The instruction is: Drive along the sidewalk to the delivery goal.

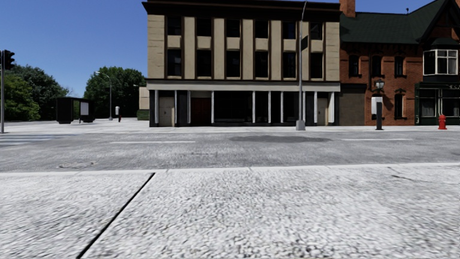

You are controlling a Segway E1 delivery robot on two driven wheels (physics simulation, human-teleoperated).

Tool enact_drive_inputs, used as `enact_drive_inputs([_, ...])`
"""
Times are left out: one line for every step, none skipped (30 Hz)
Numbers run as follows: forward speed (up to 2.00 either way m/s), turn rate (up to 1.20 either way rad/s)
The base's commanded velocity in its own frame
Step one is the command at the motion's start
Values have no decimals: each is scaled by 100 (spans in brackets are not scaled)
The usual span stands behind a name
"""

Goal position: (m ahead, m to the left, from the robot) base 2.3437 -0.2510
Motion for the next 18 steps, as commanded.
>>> enact_drive_inputs([135,-58])
enact_drive_inputs([135,-65])
enact_drive_inputs([135,-65])
enact_drive_inputs([134,-68])
enact_drive_inputs([134,-73])
enact_drive_inputs([133,-77])
enact_drive_inputs([131,-79])
enact_drive_inputs([129,-80])
enact_drive_inputs([129,-80])
enact_drive_inputs([129,-80])
enact_drive_inputs([129,-80])
enact_drive_inputs([129,-73])
enact_drive_inputs([129,-41])
enact_drive_inputs([131,0])
enact_drive_inputs([131,0])
enact_drive_inputs([132,0])
enact_drive_inputs([132,0])
enact_drive_inputs([132,0])
